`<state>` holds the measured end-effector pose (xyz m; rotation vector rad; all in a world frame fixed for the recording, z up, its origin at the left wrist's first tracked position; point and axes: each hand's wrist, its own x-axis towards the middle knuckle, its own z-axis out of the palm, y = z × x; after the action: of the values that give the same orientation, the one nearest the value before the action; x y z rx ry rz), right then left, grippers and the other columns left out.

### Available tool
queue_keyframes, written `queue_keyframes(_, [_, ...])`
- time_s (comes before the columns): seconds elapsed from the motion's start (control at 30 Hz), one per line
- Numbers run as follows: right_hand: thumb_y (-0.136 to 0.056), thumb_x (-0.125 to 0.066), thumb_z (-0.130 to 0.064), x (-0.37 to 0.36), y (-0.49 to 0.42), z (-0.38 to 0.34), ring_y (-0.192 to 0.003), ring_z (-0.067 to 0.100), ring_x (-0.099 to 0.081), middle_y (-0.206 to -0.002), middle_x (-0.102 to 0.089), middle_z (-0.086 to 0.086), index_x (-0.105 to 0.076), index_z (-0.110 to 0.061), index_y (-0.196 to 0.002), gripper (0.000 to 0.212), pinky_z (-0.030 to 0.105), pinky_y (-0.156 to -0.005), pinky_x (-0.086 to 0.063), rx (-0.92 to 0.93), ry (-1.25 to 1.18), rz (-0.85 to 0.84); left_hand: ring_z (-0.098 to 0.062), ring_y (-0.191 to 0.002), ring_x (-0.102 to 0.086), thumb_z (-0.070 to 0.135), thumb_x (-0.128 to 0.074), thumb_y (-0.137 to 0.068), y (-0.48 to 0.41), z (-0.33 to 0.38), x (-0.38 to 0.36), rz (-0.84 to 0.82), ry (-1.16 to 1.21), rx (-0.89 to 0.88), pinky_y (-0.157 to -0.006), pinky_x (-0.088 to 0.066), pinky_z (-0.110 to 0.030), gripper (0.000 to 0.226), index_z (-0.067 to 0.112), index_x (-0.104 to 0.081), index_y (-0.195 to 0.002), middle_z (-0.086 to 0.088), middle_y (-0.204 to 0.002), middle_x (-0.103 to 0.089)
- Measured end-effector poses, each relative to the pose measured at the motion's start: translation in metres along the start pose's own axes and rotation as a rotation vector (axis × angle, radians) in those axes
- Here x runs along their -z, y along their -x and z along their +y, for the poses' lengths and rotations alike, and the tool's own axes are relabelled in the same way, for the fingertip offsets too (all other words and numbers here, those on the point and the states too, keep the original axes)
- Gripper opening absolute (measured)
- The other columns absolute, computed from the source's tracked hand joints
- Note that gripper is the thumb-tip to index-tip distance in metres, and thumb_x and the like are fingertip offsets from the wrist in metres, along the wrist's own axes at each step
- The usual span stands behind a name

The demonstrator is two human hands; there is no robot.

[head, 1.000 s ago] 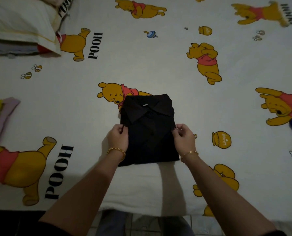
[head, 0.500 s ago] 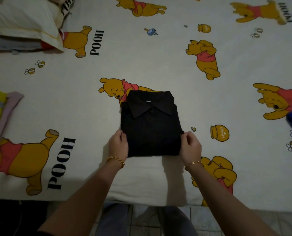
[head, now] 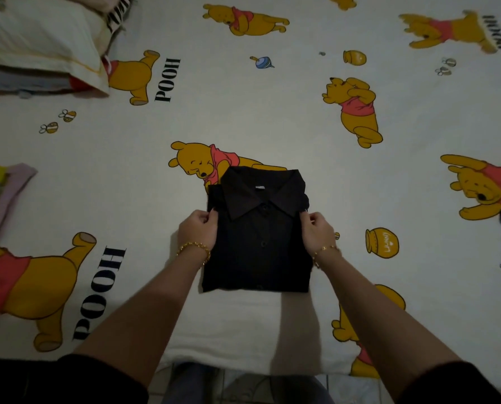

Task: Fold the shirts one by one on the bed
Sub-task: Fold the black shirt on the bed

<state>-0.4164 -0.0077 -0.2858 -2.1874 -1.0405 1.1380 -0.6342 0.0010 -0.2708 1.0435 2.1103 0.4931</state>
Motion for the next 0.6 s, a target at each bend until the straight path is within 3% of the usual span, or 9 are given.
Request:
queue_keyframes(0.13, [-0.097,-0.047,-0.035,-0.007,-0.025,-0.015,-0.087,0.023,-0.051,-0.094,-0.054,0.007,-0.055,-0.005,-0.104,0.032,0.028,-0.074,-0.035,-0.019,-0.025,-0.033,-0.020,-0.083,-0.052,0.030,-0.049,-0.096,-0.016,0.011,-0.010,-0.020,-0.039,0.020,-0.068,-0.034,-0.026,0.028,0.007,-0.064,-0.100,-0.009,-0.097,-0.063])
queue_keyframes(0.23, [-0.097,-0.048,-0.028,-0.011,-0.036,-0.019,-0.085,0.023,-0.050,-0.085,-0.053,0.005,-0.052,-0.008,-0.090,0.022,0.028,-0.072,-0.034,-0.043,-0.095,-0.011,-0.024,-0.089,-0.053,0.022,-0.040,-0.099,-0.017,0.016,-0.014,0.035,-0.011,0.060,-0.069,-0.033,-0.027,0.028,0.003,-0.061,-0.104,-0.009,-0.094,-0.057])
queue_keyframes(0.33, [-0.098,-0.044,-0.035,-0.012,-0.047,-0.021,-0.082,0.023,-0.049,-0.080,-0.052,0.004,-0.050,-0.010,-0.080,0.031,0.029,-0.072,-0.034,-0.095,-0.108,0.029,-0.023,-0.080,-0.050,0.031,-0.038,-0.099,-0.025,0.017,-0.015,0.099,-0.085,0.022,-0.067,-0.034,-0.028,0.036,0.004,-0.061,-0.097,-0.012,-0.092,-0.062])
queue_keyframes(0.5, [-0.099,-0.044,-0.030,-0.014,-0.064,-0.027,-0.088,0.022,-0.051,-0.093,-0.055,0.005,-0.056,-0.004,-0.106,0.029,0.028,-0.076,-0.038,-0.052,-0.042,0.097,-0.021,-0.077,-0.052,0.039,-0.040,-0.099,-0.041,0.030,-0.019,0.097,-0.084,-0.082,-0.065,-0.033,-0.027,0.036,0.009,-0.060,-0.095,-0.003,-0.082,-0.058])
queue_keyframes(0.6, [-0.098,-0.046,-0.022,-0.018,-0.070,-0.033,-0.081,0.022,-0.054,-0.089,-0.057,0.005,-0.054,-0.007,-0.105,0.019,0.029,-0.072,-0.042,0.062,-0.053,0.155,-0.023,-0.086,-0.057,0.031,-0.045,-0.098,-0.050,0.037,-0.022,0.101,-0.035,-0.129,-0.069,-0.035,-0.026,0.029,0.009,-0.061,-0.106,-0.007,-0.094,-0.065])
